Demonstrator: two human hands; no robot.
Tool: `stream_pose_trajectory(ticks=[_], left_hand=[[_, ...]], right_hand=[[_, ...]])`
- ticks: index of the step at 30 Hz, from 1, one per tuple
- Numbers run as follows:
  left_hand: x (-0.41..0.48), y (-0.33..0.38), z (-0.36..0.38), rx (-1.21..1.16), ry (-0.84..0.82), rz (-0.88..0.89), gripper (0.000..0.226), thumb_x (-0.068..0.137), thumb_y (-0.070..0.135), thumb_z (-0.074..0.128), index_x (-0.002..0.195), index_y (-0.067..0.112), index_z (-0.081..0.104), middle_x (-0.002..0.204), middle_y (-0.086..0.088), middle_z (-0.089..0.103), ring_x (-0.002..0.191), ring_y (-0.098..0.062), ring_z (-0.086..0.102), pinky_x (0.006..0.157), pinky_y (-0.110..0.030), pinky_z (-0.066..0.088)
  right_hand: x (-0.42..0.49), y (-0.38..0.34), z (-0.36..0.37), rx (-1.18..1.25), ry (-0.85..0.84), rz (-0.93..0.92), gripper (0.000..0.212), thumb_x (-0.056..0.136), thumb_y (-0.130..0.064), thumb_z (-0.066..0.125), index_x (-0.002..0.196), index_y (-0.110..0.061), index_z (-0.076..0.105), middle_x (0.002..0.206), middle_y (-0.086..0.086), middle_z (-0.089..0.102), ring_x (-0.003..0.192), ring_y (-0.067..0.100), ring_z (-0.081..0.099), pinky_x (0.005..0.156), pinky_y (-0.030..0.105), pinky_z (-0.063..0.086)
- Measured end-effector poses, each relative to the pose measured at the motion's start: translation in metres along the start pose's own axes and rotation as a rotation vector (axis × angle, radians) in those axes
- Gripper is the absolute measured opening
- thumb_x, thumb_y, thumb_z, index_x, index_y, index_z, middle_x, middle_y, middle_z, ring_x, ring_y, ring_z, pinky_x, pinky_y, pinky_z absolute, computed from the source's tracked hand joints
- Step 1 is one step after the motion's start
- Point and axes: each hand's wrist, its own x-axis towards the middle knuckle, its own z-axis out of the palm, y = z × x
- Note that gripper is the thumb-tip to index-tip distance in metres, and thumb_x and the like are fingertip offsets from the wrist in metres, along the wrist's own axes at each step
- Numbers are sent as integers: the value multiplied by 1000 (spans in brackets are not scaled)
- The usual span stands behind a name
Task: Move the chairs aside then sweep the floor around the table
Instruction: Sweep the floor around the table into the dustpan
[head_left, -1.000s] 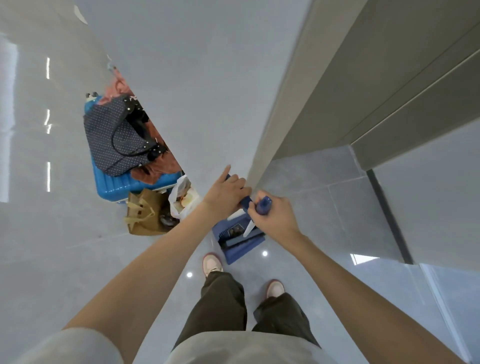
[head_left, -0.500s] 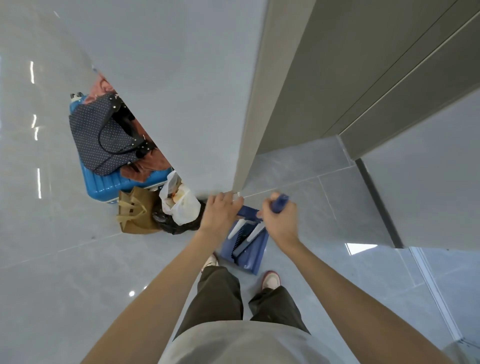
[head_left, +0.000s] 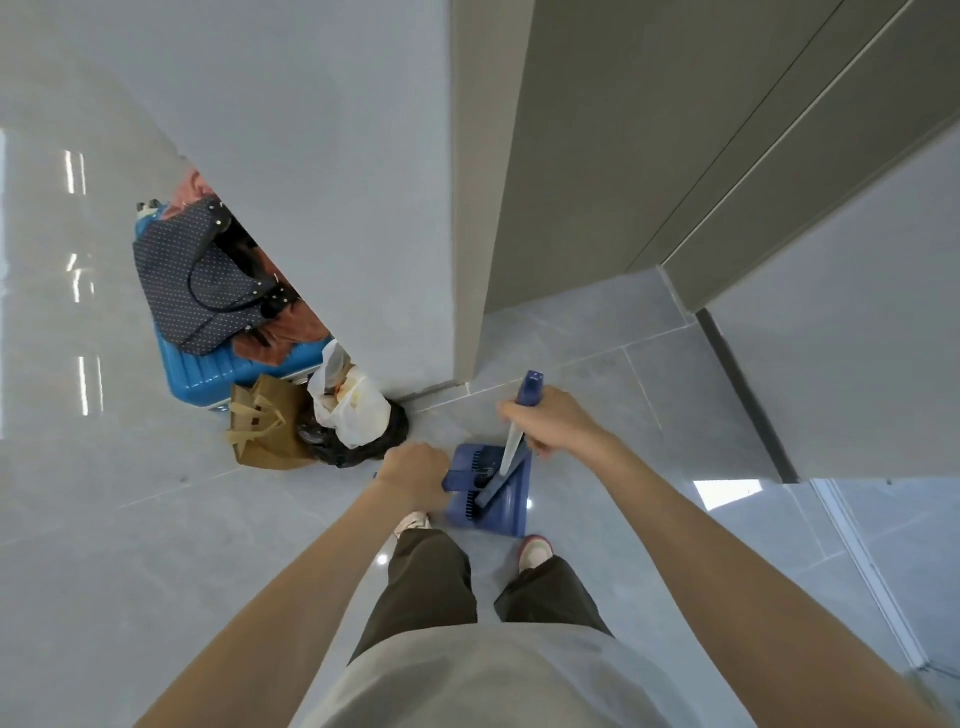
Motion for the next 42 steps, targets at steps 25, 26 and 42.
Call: stream_pose_trajectory(ticks=[25,26,42], left_hand=[[-162,149,138,-736,338,-893,33,91,38,55,95,8,68,92,-12,70,85,-31,67,63,-30,45],[-174,150,146,-765,339,-928,33,91,38,56,96,8,68,92,-12,70,85,-31,67,62,-30,43],[-422,212,369,-1292,379,-1620,31,90,39,57,89,10,68,76,-6,59,69,-27,56,60,-27,39]], right_hand=[[-125,63,54,29,-669,77,27,92,-34,53,73,-15,54,41,-3,55,37,11,59,45,18,54],[-132,60,61,-67,-698,58,28,92,-35,53,73,-15,53,42,-3,56,38,12,60,45,18,54],[-305,29,344,-850,-926,-89,35,91,-17,56,60,-12,72,64,5,64,44,12,66,48,19,57]])
